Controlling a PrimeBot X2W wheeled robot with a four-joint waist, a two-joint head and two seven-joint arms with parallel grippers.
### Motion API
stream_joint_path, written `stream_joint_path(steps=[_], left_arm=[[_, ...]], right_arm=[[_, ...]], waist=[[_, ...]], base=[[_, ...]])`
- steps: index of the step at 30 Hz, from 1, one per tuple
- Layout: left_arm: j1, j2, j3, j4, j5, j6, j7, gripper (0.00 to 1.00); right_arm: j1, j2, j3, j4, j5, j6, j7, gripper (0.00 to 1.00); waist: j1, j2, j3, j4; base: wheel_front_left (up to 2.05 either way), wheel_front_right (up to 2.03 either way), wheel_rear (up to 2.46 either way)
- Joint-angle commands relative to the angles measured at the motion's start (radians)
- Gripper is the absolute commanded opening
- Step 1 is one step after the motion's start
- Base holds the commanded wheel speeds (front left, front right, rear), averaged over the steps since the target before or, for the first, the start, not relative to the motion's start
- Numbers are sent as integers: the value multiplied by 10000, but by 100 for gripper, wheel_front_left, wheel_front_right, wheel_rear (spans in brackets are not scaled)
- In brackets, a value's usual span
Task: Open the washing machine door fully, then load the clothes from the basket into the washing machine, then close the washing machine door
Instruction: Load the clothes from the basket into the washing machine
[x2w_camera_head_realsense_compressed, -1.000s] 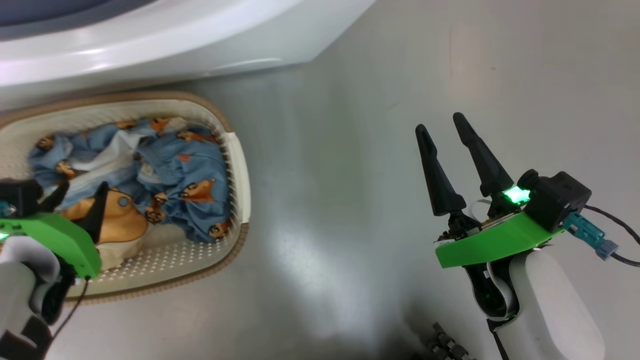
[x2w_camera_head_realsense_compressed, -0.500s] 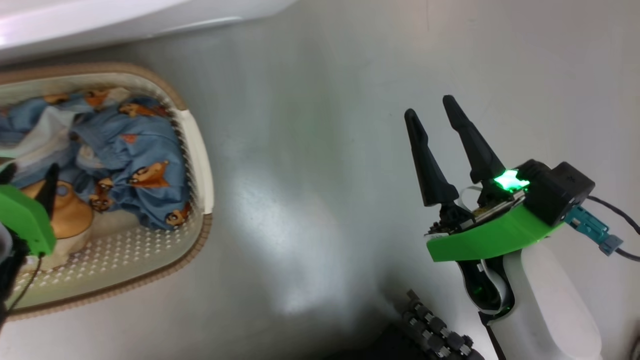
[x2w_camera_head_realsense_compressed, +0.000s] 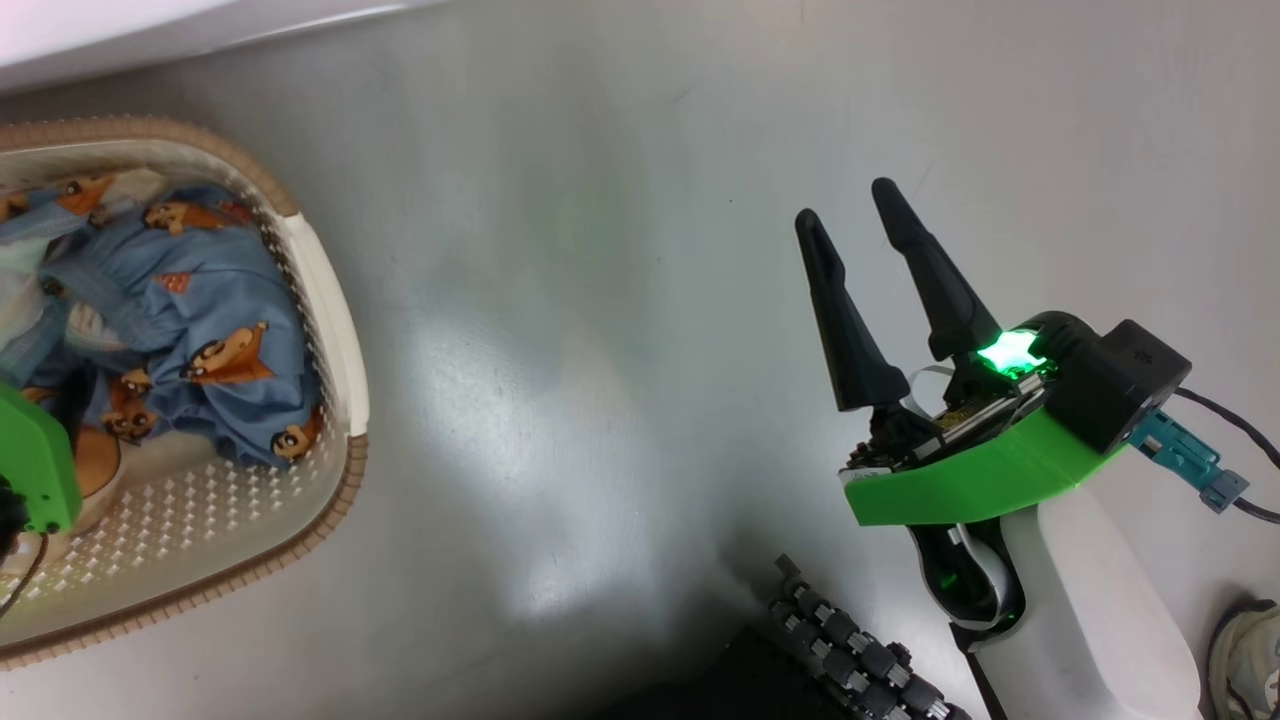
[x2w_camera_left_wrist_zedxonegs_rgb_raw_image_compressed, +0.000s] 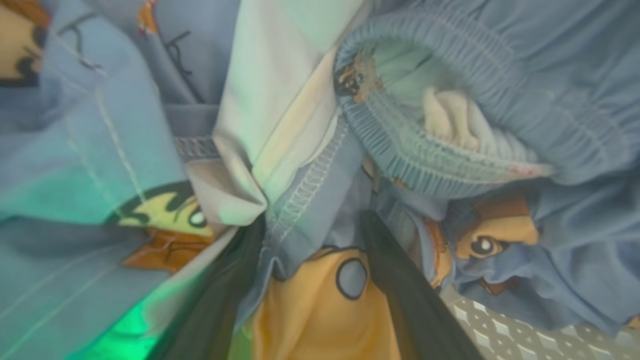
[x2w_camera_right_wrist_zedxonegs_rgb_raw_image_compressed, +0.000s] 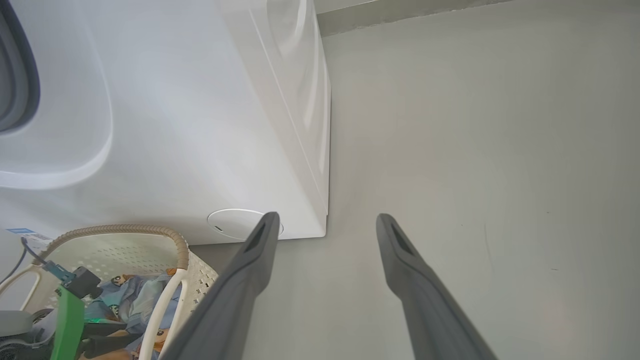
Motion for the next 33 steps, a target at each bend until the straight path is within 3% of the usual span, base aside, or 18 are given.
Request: stream_joint_path(steps=[1, 2, 3, 4, 5, 16, 33], left_arm=[[-12, 424, 121, 93, -43, -25, 63, 100], [-35, 415, 55, 164, -89, -25, 148, 100], [-49, 400, -19, 205, -141, -25, 240, 76], [-72, 394, -79, 217, -189, -25, 258, 15], [-97, 395, -118, 200, -236, -25, 170, 0], [116, 250, -491, -431, -1255, -25, -711, 0], [1691, 16, -845, -2112, -3037, -25, -2311, 0]], right_arm=[[355, 16, 210, -217, -17, 16, -48, 100], [343, 16, 232, -221, -20, 16, -48, 100], [337, 16, 244, -223, -27, 16, -48, 100], [333, 16, 244, -223, -39, 16, -48, 100], [330, 16, 237, -219, -57, 16, -48, 100], [210, 16, 28, 42, -245, 16, -48, 100], [438, 16, -370, 1013, -522, 16, -48, 100]], waist=[[0, 0, -5, -2], [0, 0, -6, -7], [0, 0, -9, -6], [0, 0, -11, 2], [0, 0, -16, 16], [0, 0, -768, 455], [0, 0, -3647, 1349]], base=[[0, 0, 0], [0, 0, 0], [0, 0, 0], [0, 0, 0], [0, 0, 0], [0, 0, 0], [0, 0, 0]])
